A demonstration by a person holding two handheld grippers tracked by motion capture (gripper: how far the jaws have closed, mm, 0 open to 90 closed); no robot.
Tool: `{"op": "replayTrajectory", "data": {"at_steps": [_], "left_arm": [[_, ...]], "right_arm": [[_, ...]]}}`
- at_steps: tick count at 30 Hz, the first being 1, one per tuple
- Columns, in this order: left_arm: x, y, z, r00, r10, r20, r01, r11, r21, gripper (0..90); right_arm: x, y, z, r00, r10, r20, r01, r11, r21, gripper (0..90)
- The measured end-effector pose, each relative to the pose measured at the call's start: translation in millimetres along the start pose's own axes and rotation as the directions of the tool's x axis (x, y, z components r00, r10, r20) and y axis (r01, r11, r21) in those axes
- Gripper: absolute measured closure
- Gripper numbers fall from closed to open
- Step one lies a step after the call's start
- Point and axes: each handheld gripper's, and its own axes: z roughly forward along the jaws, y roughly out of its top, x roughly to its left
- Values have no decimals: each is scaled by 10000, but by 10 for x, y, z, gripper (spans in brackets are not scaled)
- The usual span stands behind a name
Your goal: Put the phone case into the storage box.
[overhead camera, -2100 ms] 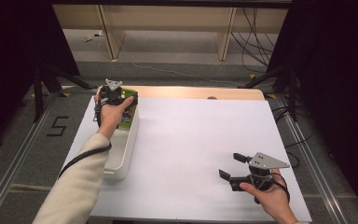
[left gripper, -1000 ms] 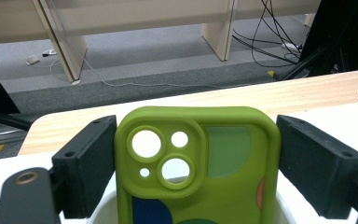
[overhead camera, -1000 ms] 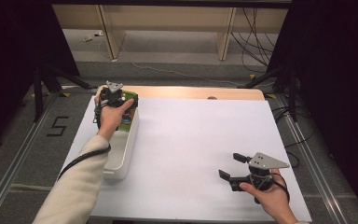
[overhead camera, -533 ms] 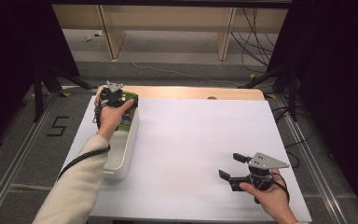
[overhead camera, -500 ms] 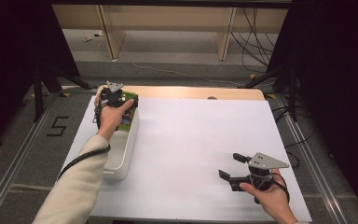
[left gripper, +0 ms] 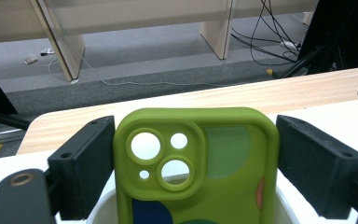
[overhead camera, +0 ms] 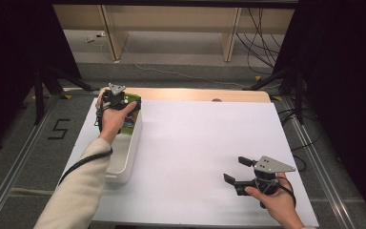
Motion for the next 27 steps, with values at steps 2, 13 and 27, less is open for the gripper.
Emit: {"op": "replayTrajectory", "data": {"at_steps": [2, 13, 27], "left_arm": [[3, 0, -3, 10000, 8, -11, -8, 10000, -20, 128], [1, 1, -8, 9999, 120, 4, -120, 9999, -71, 45], [-39, 44, -48, 9995, 198, 228, -195, 9997, -149, 0]], "right_arm": [[-1, 0, 0, 10000, 0, 6, 0, 10000, 0, 151], [0, 0, -1, 10000, -21, 2, 21, 10000, 14, 151], [2, 1, 0, 10000, -18, 10, 18, 10000, 4, 151]]}}
